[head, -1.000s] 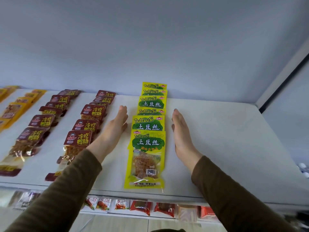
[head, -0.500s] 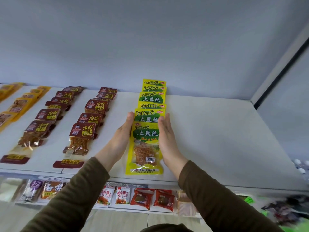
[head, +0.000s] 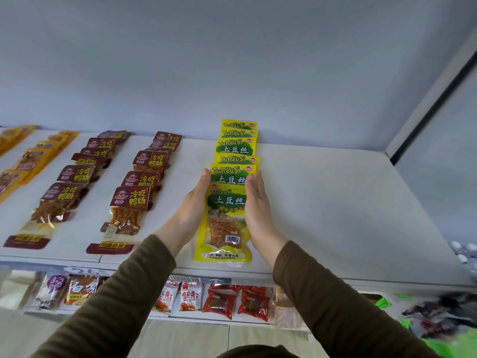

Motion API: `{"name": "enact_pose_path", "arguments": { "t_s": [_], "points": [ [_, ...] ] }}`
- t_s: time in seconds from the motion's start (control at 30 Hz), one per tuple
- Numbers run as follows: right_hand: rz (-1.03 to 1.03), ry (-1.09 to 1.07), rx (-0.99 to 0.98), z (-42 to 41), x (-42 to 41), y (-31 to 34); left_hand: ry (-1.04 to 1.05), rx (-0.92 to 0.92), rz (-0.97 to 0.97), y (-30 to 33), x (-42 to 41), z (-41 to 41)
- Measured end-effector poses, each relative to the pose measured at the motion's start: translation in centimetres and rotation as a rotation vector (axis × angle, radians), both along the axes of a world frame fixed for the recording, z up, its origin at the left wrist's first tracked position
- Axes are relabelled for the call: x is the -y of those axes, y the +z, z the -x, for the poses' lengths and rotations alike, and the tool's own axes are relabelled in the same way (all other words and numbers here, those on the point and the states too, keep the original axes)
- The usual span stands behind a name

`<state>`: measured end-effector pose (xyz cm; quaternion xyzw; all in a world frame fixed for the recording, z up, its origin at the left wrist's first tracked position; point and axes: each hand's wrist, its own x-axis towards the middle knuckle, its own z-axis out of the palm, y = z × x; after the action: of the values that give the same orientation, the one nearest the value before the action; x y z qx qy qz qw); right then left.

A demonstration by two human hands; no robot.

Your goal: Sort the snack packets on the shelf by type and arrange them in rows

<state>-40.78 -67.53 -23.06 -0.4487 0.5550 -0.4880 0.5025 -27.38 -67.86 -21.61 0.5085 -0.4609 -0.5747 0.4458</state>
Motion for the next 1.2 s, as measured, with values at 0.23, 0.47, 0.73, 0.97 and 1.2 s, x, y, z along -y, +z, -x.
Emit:
{"name": "enact_pose_path", "arguments": {
  "t_s": [0.23, 0.47, 0.73, 0.97, 1.2],
  "points": [
    [-0.008, -0.018, -0.005, 0.2, 0.3, 0.1, 0.002, 0.004, -0.013, -0.1, 0.0, -0.3],
    [-0.029, -0.020, -0.025, 0.2, 0.9, 0.2, 0.003, 0.019, -0.017, -0.2, 0.0, -0.2],
    [-0.010, -0.057, 0.000, 0.2, 0.9, -0.1, -0.002, 0.019, 0.001, -0.3, 0.1, -0.3],
    [0.052, -0.082, 0.026, 0.9, 0.8, -0.7, -0.013, 0.039, 0.069, -1.0, 0.4, -1.2],
    [0.025, -0.009, -0.046, 2.0, 0.7, -0.1, 0.014, 0.178, 0.068, -2.2, 1.2, -2.6]
  ]
}}
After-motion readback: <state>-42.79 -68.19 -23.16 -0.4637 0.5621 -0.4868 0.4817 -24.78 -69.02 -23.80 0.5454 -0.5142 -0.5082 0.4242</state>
